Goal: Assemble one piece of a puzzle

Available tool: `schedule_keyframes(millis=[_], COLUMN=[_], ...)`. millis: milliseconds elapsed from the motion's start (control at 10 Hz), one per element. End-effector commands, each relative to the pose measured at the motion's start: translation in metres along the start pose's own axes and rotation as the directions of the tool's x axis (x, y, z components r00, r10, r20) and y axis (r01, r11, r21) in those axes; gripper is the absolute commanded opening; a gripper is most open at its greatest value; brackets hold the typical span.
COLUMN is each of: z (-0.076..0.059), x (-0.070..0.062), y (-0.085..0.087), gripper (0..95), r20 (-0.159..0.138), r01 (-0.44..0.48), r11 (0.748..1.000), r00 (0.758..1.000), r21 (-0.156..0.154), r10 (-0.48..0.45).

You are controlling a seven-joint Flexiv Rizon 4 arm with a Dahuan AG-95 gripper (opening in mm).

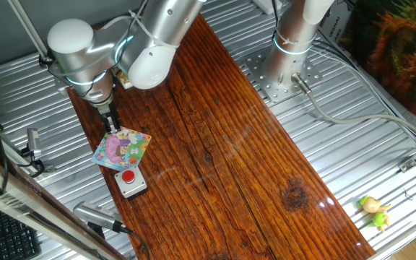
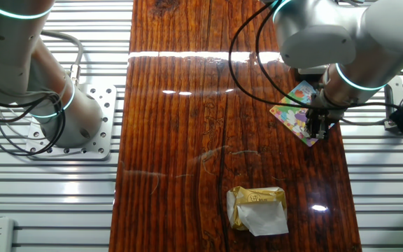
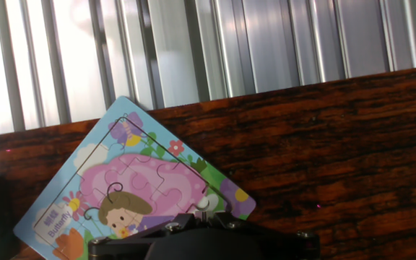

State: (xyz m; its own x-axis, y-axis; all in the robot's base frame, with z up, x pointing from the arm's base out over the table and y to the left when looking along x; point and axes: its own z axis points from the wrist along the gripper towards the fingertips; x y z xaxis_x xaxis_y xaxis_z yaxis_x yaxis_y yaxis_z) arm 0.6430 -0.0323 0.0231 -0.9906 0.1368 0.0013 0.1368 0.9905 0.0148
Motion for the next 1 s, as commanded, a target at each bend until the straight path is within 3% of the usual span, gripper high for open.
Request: schedule_keyframes(millis=[100,1000], z=[-0.0006,0.0008], x=[0.0008,0.0008], y=[-0.0003,-0.0005], gripper=[0.0,0.0], r20=[0.001,0.009], r01=[0.0,-0.001], r11=[1.0,1.0], r00=[1.0,1.0], r21=[-0.002,-0.005], r10=[0.0,0.001])
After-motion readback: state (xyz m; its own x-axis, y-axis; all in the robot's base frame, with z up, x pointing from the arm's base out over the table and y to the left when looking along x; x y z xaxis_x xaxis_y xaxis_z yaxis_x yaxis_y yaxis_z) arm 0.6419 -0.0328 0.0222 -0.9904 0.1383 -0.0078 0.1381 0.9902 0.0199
